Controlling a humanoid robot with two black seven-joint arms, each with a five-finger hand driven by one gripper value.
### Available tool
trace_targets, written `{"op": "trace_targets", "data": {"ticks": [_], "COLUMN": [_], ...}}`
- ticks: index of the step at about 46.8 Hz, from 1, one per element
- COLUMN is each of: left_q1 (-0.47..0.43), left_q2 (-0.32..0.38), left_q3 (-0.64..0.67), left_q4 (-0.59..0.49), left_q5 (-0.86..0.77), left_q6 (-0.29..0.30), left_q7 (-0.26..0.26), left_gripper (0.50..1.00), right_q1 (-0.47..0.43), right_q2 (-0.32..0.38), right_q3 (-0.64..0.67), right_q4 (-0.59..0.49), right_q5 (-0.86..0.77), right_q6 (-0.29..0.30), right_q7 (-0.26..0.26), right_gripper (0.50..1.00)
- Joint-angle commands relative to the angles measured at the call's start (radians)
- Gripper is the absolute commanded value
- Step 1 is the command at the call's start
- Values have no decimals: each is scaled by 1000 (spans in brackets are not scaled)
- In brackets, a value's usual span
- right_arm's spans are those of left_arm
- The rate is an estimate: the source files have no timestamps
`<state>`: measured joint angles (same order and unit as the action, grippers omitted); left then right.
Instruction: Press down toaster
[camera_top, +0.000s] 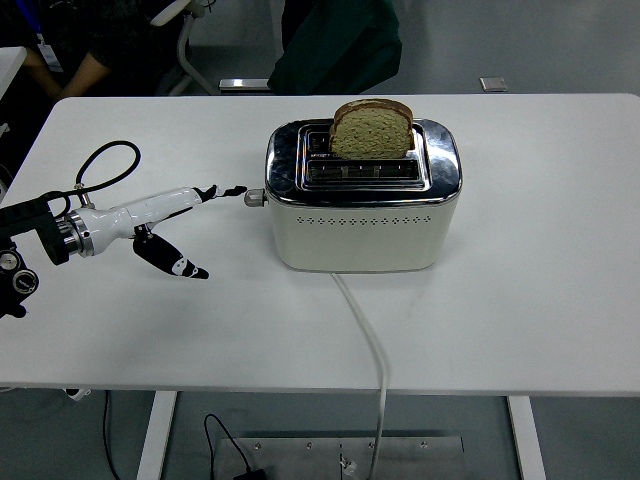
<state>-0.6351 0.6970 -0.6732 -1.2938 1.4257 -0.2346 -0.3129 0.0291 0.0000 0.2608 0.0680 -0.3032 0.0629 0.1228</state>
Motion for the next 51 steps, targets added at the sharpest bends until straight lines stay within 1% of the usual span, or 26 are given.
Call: {"op": "trace_targets", "data": {"ticks": [1, 18, 34, 51], "left_q1": [2, 2, 2, 6], "left_q2": [-4, -7, -42, -47], "left_q3": [1, 23, 49, 50], "left_q4": [1, 8, 41, 67], "left_q5": [1, 1, -2, -4], "left_q6": [0, 1, 5, 6], "left_q7": [1, 3, 3, 3], "left_gripper": [1000, 1000, 1000, 1000], "right_q1": [0, 0, 0, 0], "right_q2": [0, 0, 0, 0], "right_q3": [0, 0, 0, 0], "right_q4": [0, 0, 0, 0], "right_q5": [1, -1, -1, -1], "right_q6": [0, 0, 0, 0], "right_q7": [0, 0, 0, 0], "right_gripper": [998, 998, 998, 998]}}
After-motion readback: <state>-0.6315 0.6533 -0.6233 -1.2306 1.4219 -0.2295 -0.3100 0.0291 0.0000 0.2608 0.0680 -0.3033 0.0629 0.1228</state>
